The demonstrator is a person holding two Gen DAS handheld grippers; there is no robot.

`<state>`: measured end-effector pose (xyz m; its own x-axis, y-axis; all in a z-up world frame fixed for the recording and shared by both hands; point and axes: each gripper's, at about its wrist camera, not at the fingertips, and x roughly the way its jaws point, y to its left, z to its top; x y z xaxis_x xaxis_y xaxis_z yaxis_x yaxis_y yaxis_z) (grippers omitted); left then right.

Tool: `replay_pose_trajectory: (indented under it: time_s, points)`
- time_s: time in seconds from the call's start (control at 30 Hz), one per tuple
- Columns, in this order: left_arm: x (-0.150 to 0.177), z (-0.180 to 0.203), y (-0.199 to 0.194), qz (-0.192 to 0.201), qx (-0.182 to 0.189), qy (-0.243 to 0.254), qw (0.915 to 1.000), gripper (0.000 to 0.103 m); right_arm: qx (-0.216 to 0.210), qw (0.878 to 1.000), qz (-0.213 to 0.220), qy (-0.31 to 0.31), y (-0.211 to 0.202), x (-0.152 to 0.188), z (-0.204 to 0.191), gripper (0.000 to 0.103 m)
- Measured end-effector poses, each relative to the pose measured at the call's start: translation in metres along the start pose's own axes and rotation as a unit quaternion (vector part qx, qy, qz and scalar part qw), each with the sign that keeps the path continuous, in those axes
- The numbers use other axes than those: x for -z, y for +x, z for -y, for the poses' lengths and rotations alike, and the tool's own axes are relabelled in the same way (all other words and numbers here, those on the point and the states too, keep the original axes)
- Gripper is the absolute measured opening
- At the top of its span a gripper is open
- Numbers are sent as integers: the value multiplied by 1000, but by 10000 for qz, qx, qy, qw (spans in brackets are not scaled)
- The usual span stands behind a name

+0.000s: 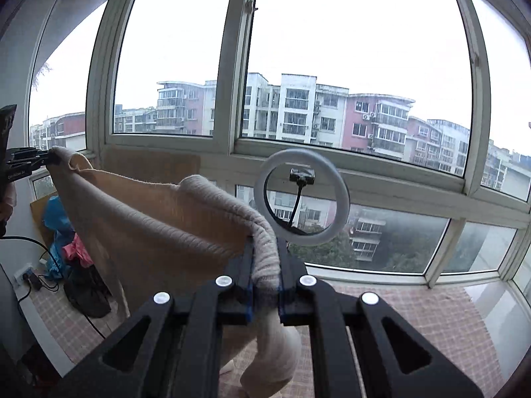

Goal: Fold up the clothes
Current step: 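Lift the sweater with both grippers and shake it out in the air, then lay the sweater flat on the rug and open both grippers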

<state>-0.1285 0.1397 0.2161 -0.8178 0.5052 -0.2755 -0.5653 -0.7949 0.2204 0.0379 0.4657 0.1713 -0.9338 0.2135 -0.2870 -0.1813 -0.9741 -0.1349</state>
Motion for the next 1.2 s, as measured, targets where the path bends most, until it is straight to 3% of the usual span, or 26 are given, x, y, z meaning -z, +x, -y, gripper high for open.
replay_pose_trajectory:
  time_s: [0.13, 0.27, 0.4, 0.5, 0.63, 0.73, 0.8, 0.83, 0.87, 0.9, 1.0, 1.07, 1.13, 1.2]
  points:
    - [-19, -5, -42, 427, -134, 119, 9989, 8, 364, 9972, 586, -300, -59, -31, -20, 9]
    - [-28, -9, -51, 583, -159, 138, 9981, 8, 653, 9914, 984, -558, -91, -40, -33, 9]
    - [-29, -8, -31, 395, -245, 256, 9986, 8, 778, 9887, 1005, -795, -81, -36, -33, 9]
    - [-20, -5, 10, 31, -334, 304, 9990, 8, 677, 9915, 750, -816, -45, -30, -22, 9]
    - [18, -1, 110, -842, -398, 296, 9952, 8, 460, 9963, 166, -710, 43, -8, -1, 9]
    - [80, 12, 217, -1836, -239, 247, 9824, 9, 376, 9957, -549, -645, 143, 31, 13, 10]
    - [128, 23, 284, -2533, -217, 233, 9669, 14, 290, 9903, -1196, -640, 221, 69, 18, 16]
    - [157, 28, 310, -2897, -294, 246, 9564, 13, 179, 9833, -1684, -662, 261, 97, 17, 25]
    - [185, 34, 336, -3256, -372, 258, 9444, 8, 88, 9759, -2088, -635, 291, 122, 17, 26]
    - [213, 40, 362, -3610, -449, 270, 9311, 8, 49, 9722, -2289, -486, 295, 143, 22, 26]
    - [258, 41, 368, -3854, -232, -132, 9224, 11, -69, 9575, -2883, -38, 308, 204, 36, 26]
    - [277, 39, 356, -3861, -154, -266, 9220, 11, -144, 9459, -3231, 269, 311, 242, 45, 34]
    - [294, 37, 341, -3945, -3, -451, 9178, 11, -220, 9399, -3351, 622, 280, 262, 48, 46]
    - [313, 36, 323, -4062, 116, -643, 9114, 12, -327, 9300, -3553, 883, 256, 279, 48, 49]
